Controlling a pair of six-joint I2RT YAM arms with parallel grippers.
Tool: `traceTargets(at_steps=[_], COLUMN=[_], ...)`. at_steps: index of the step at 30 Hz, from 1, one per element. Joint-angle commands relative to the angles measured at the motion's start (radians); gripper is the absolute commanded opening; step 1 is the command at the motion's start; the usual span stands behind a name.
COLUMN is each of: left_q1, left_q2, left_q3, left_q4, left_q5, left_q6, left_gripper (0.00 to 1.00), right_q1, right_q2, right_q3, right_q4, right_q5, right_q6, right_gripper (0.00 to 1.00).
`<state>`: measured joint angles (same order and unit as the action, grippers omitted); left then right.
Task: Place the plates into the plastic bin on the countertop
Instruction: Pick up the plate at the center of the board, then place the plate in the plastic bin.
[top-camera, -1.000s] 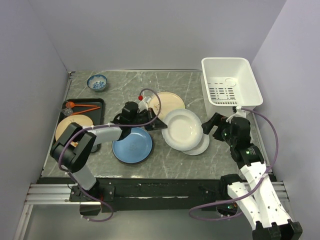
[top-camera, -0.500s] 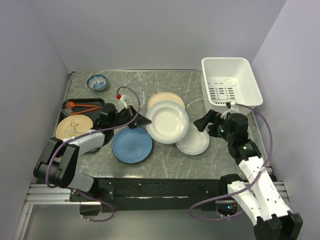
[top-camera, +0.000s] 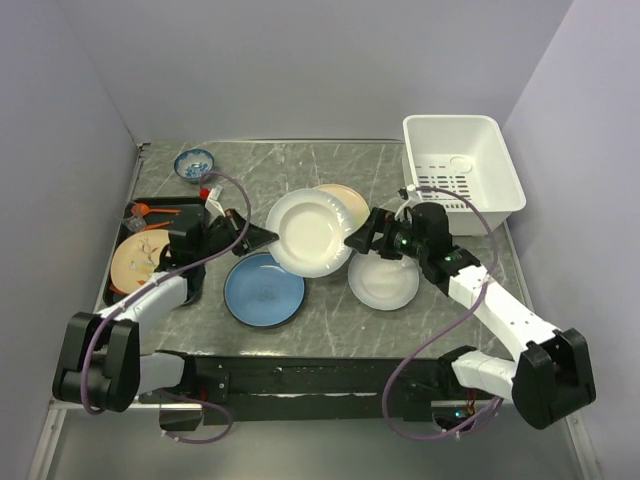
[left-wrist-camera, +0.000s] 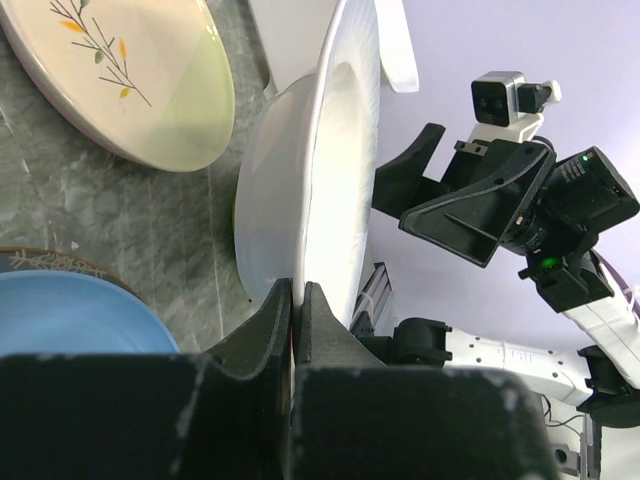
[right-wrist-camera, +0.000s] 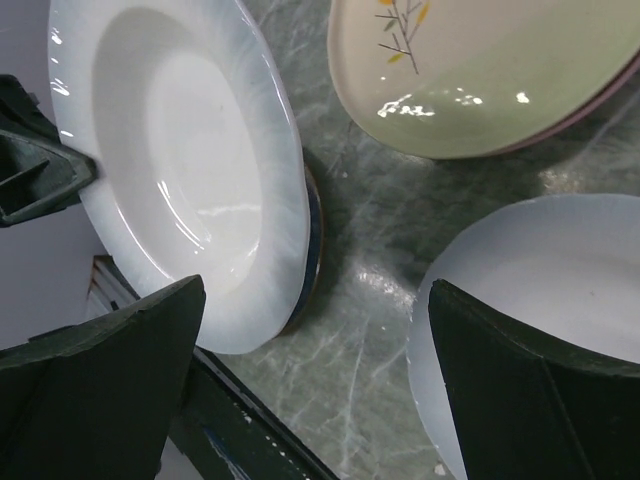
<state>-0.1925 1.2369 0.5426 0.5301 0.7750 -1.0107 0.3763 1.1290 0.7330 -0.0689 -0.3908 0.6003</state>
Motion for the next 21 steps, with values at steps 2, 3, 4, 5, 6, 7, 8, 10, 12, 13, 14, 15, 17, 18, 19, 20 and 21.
traceTargets(at_steps=[2, 3, 4, 5, 6, 7, 8, 10, 12, 13, 14, 15, 17, 18, 19, 20, 21], left_q1=[0.013, 0.013, 0.013, 0.013, 0.013, 0.013, 0.013, 0.013, 0.013, 0.013, 0.013, 0.013, 0.013, 0.013, 0.013, 0.013, 0.013], left_q2=[-0.074, -0.074, -0.073, -0.073, -0.073, -0.071, -0.071, -0.065, -0.056, -0.05, -0.045, -0.039, -0.021, -0.013, 0.002, 0.009, 0.019], left_q3=[0.007, 0.005, 0.005, 0.002, -0.001, -0.003, -0.007, -0.009, -0.004, -0.006, -0.007, -0.009, -0.013, -0.016, -0.021, -0.032, -0.035], left_q4=[0.097, 0.1, 0.1, 0.111, 0.116, 0.117, 0.12, 0.134, 0.149, 0.157, 0.168, 0.183, 0.229, 0.247, 0.298, 0.323, 0.341], left_q5=[0.055, 0.056, 0.058, 0.063, 0.064, 0.066, 0.067, 0.078, 0.09, 0.092, 0.096, 0.104, 0.122, 0.132, 0.145, 0.15, 0.153], left_q6=[-0.025, -0.031, -0.032, -0.035, -0.04, -0.04, -0.04, -0.04, -0.042, -0.043, -0.046, -0.057, -0.069, -0.089, -0.101, -0.115, -0.133], left_gripper=[0.01, 0.01, 0.01, 0.01, 0.01, 0.01, 0.01, 0.01, 0.01, 0.01, 0.01, 0.01, 0.01, 0.01, 0.01, 0.01, 0.01], right_q1=[0.009, 0.009, 0.009, 0.009, 0.009, 0.009, 0.007, 0.009, 0.009, 0.01, 0.009, 0.009, 0.009, 0.01, 0.009, 0.009, 0.009], right_q2=[0.037, 0.043, 0.051, 0.054, 0.055, 0.058, 0.058, 0.063, 0.063, 0.06, 0.058, 0.057, 0.054, 0.052, 0.054, 0.054, 0.054], right_q3=[0.036, 0.036, 0.034, 0.029, 0.017, 0.011, 0.005, -0.015, -0.038, -0.046, -0.052, -0.063, -0.078, -0.093, -0.101, -0.11, -0.127], right_q4=[0.146, 0.155, 0.161, 0.17, 0.193, 0.202, 0.214, 0.247, 0.288, 0.297, 0.305, 0.308, 0.319, 0.333, 0.34, 0.353, 0.378], right_q5=[-0.079, -0.085, -0.094, -0.103, -0.108, -0.112, -0.12, -0.131, -0.151, -0.155, -0.157, -0.151, -0.146, -0.143, -0.146, -0.149, -0.152], right_q6=[0.026, 0.027, 0.029, 0.033, 0.039, 0.045, 0.05, 0.062, 0.082, 0.09, 0.095, 0.102, 0.105, 0.111, 0.115, 0.121, 0.133], right_gripper=[1.0, 1.0, 1.0, 1.0, 1.0, 1.0, 1.0, 1.0, 1.0, 1.0, 1.0, 1.0, 1.0, 1.0, 1.0, 1.0, 0.99])
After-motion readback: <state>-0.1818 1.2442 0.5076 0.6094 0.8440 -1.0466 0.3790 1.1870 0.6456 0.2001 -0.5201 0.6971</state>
